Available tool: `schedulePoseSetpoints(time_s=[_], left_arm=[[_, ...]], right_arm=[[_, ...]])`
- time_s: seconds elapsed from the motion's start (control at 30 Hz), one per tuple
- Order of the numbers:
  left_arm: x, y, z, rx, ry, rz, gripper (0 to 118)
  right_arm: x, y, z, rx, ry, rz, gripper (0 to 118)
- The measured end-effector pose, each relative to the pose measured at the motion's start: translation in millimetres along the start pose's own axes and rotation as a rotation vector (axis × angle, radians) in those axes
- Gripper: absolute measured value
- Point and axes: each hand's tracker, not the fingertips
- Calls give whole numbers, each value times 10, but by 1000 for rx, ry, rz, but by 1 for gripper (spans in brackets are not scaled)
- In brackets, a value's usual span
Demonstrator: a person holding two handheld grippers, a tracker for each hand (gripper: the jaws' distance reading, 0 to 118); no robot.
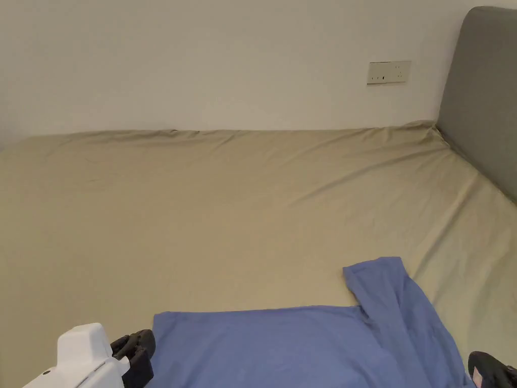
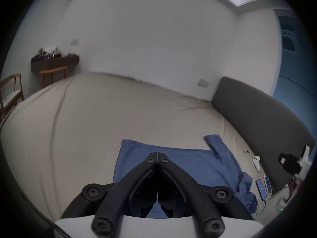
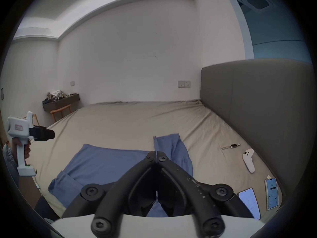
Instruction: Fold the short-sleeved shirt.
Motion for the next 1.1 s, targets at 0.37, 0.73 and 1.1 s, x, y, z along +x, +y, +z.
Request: schedulePoseSetpoints(time_s=[0.37, 0.73, 1.1], left_arm=[[-623, 272, -2258, -343, 215, 13, 84], [-174, 82, -2324, -388, 202, -81, 3], [21, 147, -1810, -304, 109, -139, 3]], right_arm=[[235, -206, -634, -129, -60, -71, 2], [350, -43, -1415, -271, -78, -110, 87], [990, -146, -3059, -735, -182, -211, 48]])
